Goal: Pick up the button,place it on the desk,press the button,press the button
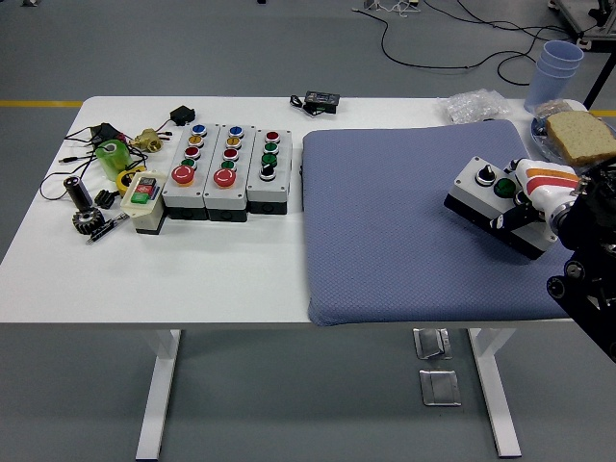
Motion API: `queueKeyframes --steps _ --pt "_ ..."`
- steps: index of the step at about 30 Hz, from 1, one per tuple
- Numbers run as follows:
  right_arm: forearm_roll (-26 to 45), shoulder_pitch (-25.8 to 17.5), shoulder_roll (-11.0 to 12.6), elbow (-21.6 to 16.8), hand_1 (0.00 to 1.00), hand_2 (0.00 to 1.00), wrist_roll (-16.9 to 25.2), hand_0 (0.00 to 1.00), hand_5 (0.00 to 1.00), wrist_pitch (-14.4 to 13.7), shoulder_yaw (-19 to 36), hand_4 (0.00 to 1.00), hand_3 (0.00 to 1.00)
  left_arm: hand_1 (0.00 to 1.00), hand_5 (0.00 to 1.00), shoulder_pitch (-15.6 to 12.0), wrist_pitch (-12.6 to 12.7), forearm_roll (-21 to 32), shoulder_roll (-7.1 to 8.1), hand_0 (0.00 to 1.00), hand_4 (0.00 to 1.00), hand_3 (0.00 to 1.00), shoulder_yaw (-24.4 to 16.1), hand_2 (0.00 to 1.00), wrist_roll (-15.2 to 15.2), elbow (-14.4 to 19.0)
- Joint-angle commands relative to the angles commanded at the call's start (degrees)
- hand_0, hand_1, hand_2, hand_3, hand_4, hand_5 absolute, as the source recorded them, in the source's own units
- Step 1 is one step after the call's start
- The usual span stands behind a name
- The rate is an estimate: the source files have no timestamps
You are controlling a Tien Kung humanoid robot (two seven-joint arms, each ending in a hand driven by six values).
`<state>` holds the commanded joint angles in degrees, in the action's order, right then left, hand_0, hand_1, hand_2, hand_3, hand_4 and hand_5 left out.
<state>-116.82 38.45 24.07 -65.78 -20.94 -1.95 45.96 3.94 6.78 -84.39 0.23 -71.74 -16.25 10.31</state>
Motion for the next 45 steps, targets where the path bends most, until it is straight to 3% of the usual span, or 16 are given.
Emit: queueKeyframes --steps 7,12,16,26,36,45 --pt "0.2 0.5 2.8 -6.5 0.199 0.442 11.5 0.11 0.14 2.2 -3.5 0.724 0.468 0.656 0.853 0.0 -0.1 -0.4 -0.05 0.649 0.321 0.577 0.0 0.686 -0.1 0.0" --pt "1.1 2.1 3.4 -10.4 0.21 0.452 17.1 0.116 0.139 8.3 -7.1 0.672 0.478 0.655 0.853 0.0 -0.1 -0.7 -0.07 0.65 0.321 0.577 -0.1 0.685 -0.1 0.0" --pt "1.3 3.8 2.8 -10.5 0.211 0.454 18.0 0.125 0.143 10.1 -9.5 0.679 0.481 0.655 0.854 0.1 -0.1 -0.6 -0.04 0.65 0.32 0.577 0.0 0.683 0.0 0.0" --pt "1.9 7.4 1.4 -7.0 0.219 0.454 19.6 0.133 0.138 10.2 -13.2 0.678 0.483 0.655 0.855 0.5 -0.1 -0.7 0.04 0.649 0.318 0.576 -0.2 0.683 0.0 0.0" --pt "4.1 7.3 -0.3 -2.6 0.233 0.463 19.6 0.15 0.097 10.0 -12.7 0.638 0.49 0.654 0.858 0.5 -0.1 -1.1 -0.04 0.65 0.319 0.575 -0.4 0.682 0.0 0.0" --pt "3.9 6.7 -0.6 -1.1 0.242 0.467 20.0 0.156 0.097 9.2 -12.2 0.637 0.491 0.654 0.858 0.3 -0.2 -1.5 -0.18 0.649 0.319 0.575 -0.6 0.68 -0.1 0.0"
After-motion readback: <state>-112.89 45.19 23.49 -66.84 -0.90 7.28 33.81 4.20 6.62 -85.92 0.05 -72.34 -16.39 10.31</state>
